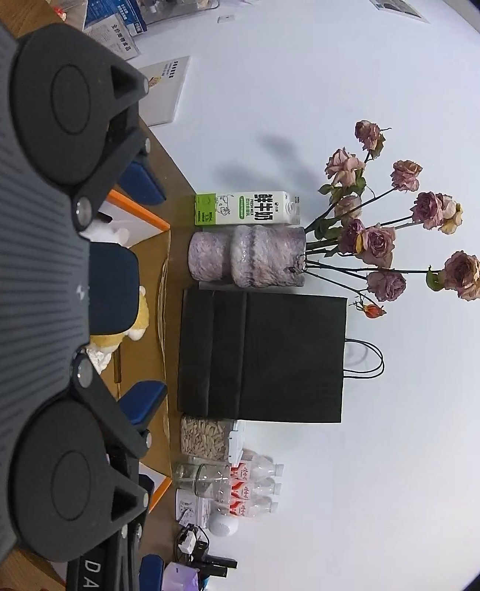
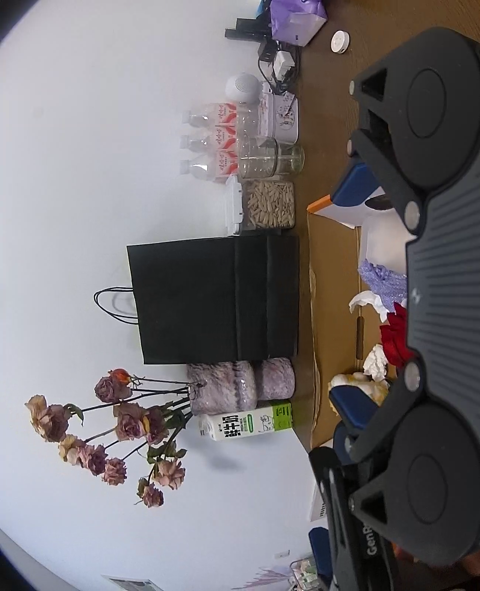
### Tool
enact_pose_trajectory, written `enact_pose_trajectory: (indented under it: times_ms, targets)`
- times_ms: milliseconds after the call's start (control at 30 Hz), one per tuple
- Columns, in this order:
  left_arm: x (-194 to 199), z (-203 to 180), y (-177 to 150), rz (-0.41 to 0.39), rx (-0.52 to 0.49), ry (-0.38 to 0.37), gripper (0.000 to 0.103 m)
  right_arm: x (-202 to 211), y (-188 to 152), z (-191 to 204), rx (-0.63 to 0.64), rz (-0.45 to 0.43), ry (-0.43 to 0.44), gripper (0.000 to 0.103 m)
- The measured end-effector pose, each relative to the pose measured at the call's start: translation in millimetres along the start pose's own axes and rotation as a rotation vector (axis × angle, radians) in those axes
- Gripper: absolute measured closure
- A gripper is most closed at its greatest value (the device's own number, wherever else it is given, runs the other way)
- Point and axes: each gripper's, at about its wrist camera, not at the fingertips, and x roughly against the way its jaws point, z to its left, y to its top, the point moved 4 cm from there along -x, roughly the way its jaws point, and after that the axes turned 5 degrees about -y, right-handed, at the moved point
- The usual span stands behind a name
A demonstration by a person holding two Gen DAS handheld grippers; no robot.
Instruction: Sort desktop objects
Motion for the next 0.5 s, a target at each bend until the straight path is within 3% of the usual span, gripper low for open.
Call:
enact_pose_trajectory:
  times_ms: [500]
  targets:
    - [38.3, -2.2, -12.7, 0.015, -0.019, -0.027, 0.000, 38.8, -14.3, -1.3, 0.009, -0.005, 0.018, 0.000]
